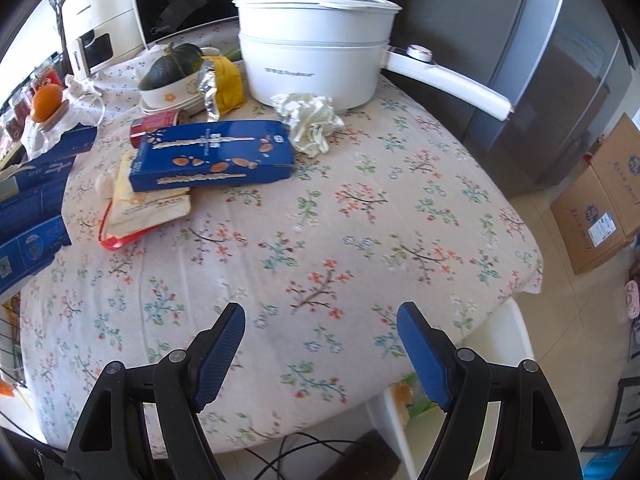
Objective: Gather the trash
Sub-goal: 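Grasp the white paper sheet with the left gripper and lift it, then grasp the cream snack bag with the right gripper while the left gripper holds the paper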
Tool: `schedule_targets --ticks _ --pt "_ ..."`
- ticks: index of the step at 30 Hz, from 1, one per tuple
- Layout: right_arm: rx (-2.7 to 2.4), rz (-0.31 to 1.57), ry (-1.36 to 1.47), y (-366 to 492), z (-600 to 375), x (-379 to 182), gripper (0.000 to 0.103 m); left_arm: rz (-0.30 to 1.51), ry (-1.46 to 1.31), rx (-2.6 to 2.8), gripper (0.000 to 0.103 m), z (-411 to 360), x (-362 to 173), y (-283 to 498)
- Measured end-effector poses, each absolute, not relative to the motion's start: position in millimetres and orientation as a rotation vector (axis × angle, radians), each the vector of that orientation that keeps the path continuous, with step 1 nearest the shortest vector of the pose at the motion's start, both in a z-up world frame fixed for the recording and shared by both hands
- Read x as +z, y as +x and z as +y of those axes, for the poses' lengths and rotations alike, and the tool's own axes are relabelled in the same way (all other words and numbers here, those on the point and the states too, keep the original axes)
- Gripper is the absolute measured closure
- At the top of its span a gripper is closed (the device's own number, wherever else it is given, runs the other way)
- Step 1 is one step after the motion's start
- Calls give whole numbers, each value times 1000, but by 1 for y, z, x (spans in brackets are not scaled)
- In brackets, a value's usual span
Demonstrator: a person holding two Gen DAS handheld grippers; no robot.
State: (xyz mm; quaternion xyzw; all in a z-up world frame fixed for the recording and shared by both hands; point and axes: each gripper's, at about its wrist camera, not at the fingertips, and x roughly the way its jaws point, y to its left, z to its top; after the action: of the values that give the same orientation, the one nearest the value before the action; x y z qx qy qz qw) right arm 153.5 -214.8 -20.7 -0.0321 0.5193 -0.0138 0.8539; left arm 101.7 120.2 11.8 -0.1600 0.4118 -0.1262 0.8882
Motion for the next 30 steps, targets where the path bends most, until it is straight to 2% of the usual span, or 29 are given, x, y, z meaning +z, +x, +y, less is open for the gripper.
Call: schedule_targets --ticks 11,21,27,30 --pt "87 1111 24 193 -143 -26 23 889 -423 -157 102 160 2 116" --pt "128 1067 -80 224 -44 -40 25 916 -472 -84 102 183 -4 122" --pt "75 1065 -217 238 -13 -65 41 920 -476 -86 102 185 -4 123" --pt "45 1055 -252 242 -13 -73 53 920 -471 -85 102 185 -3 123"
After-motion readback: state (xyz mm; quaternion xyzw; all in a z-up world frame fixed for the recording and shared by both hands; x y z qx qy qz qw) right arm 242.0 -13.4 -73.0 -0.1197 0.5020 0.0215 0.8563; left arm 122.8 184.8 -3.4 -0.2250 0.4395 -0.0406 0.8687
